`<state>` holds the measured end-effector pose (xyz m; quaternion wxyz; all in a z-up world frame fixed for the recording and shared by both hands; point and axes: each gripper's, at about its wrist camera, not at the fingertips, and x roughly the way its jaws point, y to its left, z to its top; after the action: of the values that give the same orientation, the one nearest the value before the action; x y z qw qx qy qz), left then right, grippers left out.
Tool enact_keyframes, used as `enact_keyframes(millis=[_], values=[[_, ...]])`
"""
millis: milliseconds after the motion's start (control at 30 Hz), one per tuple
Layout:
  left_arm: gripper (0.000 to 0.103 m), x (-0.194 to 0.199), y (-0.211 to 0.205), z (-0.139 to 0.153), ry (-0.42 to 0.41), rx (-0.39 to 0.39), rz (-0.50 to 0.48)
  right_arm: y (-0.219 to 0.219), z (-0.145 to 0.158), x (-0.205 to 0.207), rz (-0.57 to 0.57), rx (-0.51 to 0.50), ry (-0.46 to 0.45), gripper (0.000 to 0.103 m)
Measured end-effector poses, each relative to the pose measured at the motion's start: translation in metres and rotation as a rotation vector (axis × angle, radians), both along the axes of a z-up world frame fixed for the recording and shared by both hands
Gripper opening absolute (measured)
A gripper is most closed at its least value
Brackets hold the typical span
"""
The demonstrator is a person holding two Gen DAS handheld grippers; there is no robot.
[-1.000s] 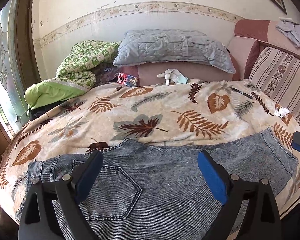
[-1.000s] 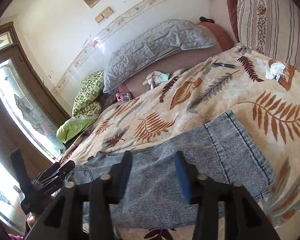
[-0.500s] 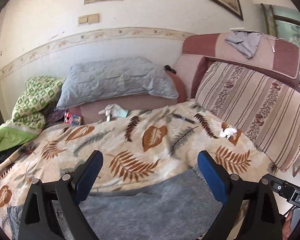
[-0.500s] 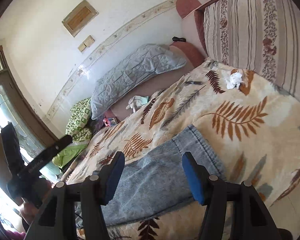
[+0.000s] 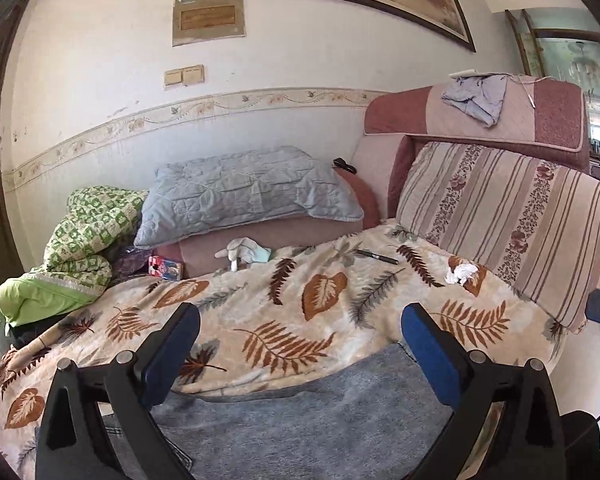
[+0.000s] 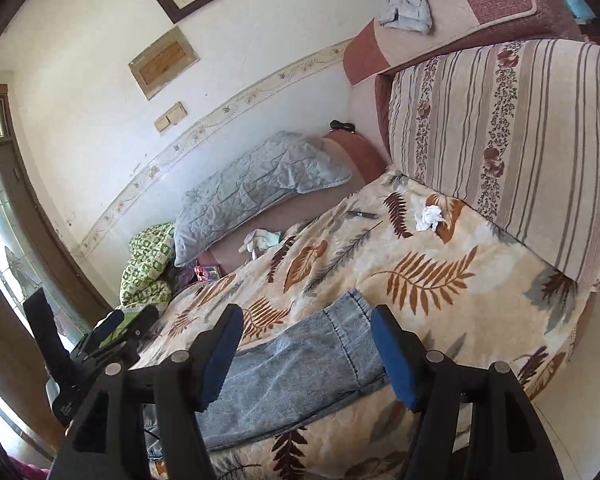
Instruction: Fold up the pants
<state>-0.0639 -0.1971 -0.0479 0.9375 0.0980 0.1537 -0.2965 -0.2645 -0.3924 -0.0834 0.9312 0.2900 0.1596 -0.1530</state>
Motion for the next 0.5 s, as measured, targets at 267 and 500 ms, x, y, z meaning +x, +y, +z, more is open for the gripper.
enact_keyframes(millis=[267, 500], values=[[0.103, 0.017, 0.032, 0.008, -0.011, -0.036, 0.102, 0.025, -0.021, 0.039, 0.105, 0.066, 0.074, 0.069], [0.103, 0.018, 0.039, 0.016, -0.019, -0.06, 0.121, 0.049, -0.025, 0.048, 0.164, 0.005, 0.113, 0.069]])
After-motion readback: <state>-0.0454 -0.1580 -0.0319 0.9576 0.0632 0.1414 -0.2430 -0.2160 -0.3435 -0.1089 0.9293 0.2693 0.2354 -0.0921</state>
